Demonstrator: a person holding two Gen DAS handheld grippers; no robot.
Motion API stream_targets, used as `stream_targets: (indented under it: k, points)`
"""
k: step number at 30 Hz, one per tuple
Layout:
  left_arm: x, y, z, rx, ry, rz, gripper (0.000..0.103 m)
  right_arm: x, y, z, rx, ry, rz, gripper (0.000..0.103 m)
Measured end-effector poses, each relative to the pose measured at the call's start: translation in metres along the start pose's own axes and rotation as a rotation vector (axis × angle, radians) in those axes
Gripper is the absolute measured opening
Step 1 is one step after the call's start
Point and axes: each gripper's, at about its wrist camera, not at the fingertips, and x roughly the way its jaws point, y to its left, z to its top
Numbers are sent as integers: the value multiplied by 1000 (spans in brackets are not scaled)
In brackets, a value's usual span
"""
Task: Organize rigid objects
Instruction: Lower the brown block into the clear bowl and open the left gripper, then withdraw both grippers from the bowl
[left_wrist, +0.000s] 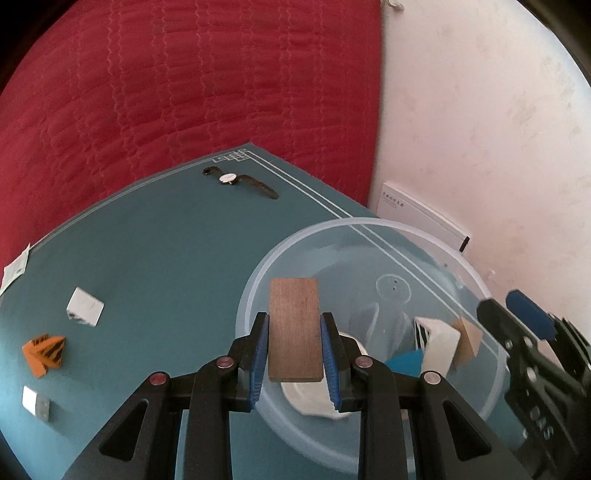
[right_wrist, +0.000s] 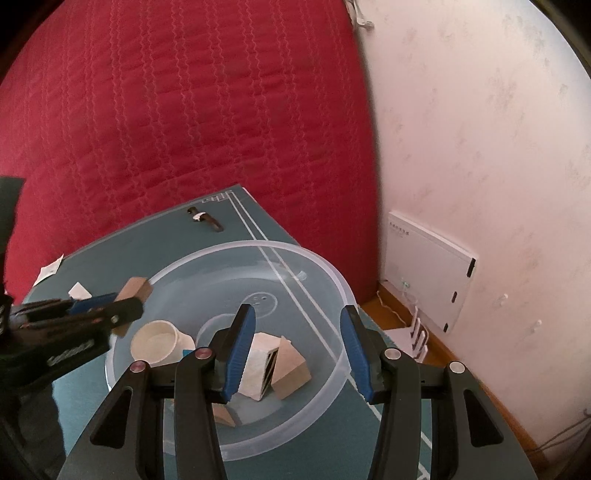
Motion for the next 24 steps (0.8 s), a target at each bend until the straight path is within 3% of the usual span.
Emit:
stream_targets:
  k: [3,4,7,9,24]
  points:
    - [9,-3,8,10,0,3,29,0,1,-1,-1,-1,5,50]
    - [11,-4,10,15,-3,4,35,0,1,-2,0,-1,6,50]
    - [10,-1,9,11,-48,35,88,0,1,-2,3,0,8,50]
    - [7,0,5,12,-83,65,90,0,2,-2,3,0,9,50]
    - [6,30,-13,-46,-50,132,94,0,4,-3,0,1,9,50]
